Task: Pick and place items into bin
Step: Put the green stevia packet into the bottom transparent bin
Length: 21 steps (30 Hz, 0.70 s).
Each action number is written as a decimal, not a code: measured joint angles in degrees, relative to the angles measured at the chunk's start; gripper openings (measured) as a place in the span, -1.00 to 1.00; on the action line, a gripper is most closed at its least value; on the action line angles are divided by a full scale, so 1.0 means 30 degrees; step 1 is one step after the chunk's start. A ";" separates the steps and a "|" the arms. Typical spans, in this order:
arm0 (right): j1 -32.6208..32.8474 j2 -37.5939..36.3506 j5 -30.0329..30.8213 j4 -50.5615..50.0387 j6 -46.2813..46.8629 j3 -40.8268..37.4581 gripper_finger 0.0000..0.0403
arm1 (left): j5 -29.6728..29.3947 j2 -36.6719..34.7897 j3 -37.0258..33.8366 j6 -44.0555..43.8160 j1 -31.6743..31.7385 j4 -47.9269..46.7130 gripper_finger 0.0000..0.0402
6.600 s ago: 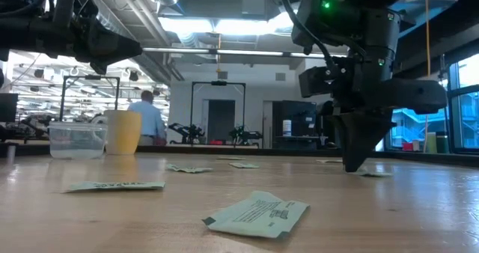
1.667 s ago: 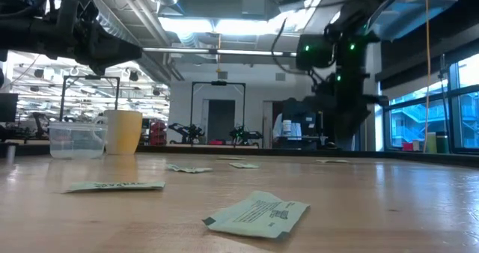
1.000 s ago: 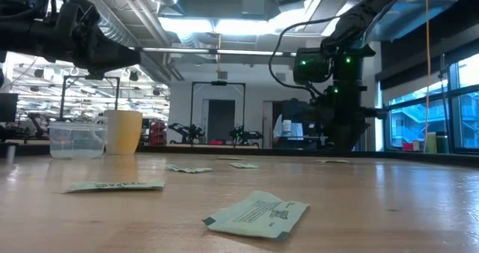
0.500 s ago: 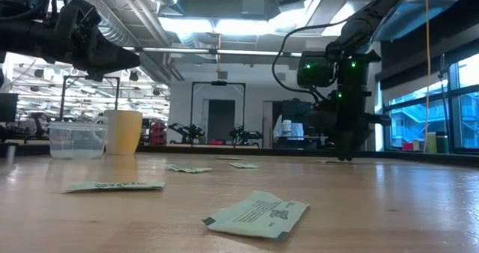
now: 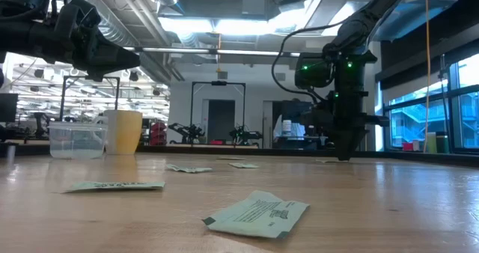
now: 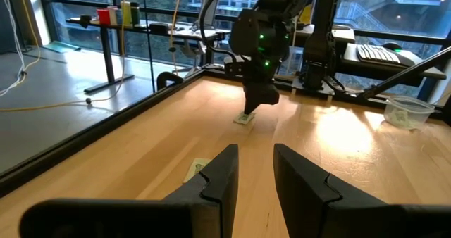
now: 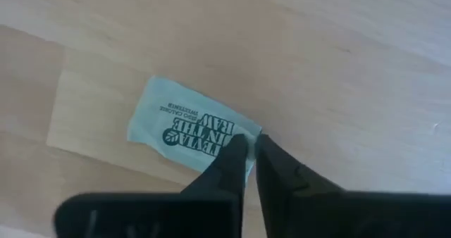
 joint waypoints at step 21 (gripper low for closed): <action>-0.0049 -0.1027 -0.0615 -0.0735 -0.2381 0.0211 -0.95 | 0.0000 0.0000 0.0001 0.0000 -0.0005 0.0007 -0.57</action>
